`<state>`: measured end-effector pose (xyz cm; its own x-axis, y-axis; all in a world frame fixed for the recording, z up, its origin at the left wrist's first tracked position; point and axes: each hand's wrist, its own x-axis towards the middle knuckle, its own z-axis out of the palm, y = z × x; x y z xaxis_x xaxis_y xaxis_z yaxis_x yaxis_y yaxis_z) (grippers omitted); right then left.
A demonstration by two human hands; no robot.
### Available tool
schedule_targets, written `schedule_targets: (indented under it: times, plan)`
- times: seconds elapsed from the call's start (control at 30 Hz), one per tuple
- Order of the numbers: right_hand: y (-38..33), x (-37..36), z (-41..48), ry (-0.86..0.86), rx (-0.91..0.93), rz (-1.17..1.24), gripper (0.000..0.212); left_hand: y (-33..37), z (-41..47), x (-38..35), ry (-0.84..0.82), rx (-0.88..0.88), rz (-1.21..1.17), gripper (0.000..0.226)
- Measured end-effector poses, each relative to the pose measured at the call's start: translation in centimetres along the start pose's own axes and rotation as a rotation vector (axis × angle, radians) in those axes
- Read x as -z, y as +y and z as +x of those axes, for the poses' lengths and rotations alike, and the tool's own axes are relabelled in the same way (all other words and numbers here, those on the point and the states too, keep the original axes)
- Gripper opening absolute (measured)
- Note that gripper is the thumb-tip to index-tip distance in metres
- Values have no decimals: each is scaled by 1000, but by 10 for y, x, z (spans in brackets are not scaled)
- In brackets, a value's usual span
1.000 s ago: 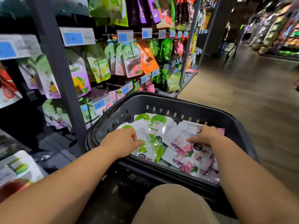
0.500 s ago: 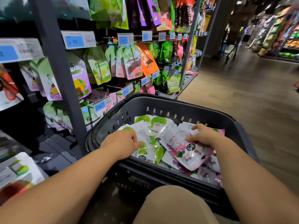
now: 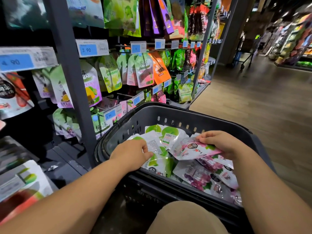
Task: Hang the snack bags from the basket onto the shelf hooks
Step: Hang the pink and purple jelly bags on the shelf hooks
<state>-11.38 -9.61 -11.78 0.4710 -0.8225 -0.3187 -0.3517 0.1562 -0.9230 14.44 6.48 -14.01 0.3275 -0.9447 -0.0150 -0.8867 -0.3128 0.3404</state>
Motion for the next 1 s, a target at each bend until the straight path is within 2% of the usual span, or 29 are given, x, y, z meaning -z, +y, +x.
schedule_targets:
  times: [0.1, 0.17, 0.33, 0.4, 0.47, 0.6, 0.73, 0.8, 0.9, 1.0]
  plan:
    - [-4, 2, -3, -1, -33, 147, 11, -1, 0, -1, 3, -3, -5, 30]
    - [-5, 2, -3, -13, 9, 239, 14, -3, 1, -2, 1, -3, -22, 29]
    - [-2, 0, 3, -9, 117, 521, 43, -4, 2, -4, 2, 1, -39, 29]
    - [-2, -3, 4, 2, 172, 451, 45, -4, 2, -4, 6, 1, -39, 29]
    - [-2, -7, 4, 40, 218, 293, 37, -4, 2, -4, 7, -5, -36, 29]
    - [2, -17, 13, 332, 262, 1, 9, -4, 1, -3, 11, -11, -29, 29]
    - [3, -20, 21, 525, 332, -298, 20, -2, 1, -3, 18, -18, -22, 29]
    - [0, -24, 19, 530, 396, -378, 20, -2, 0, -2, 20, -13, -24, 29]
    - [-2, -33, 13, 403, 429, -257, 17, -2, 0, -2, 12, -16, -27, 29]
    - [-6, -42, 8, 369, 495, -208, 19, -2, 0, -1, 2, -20, -38, 28]
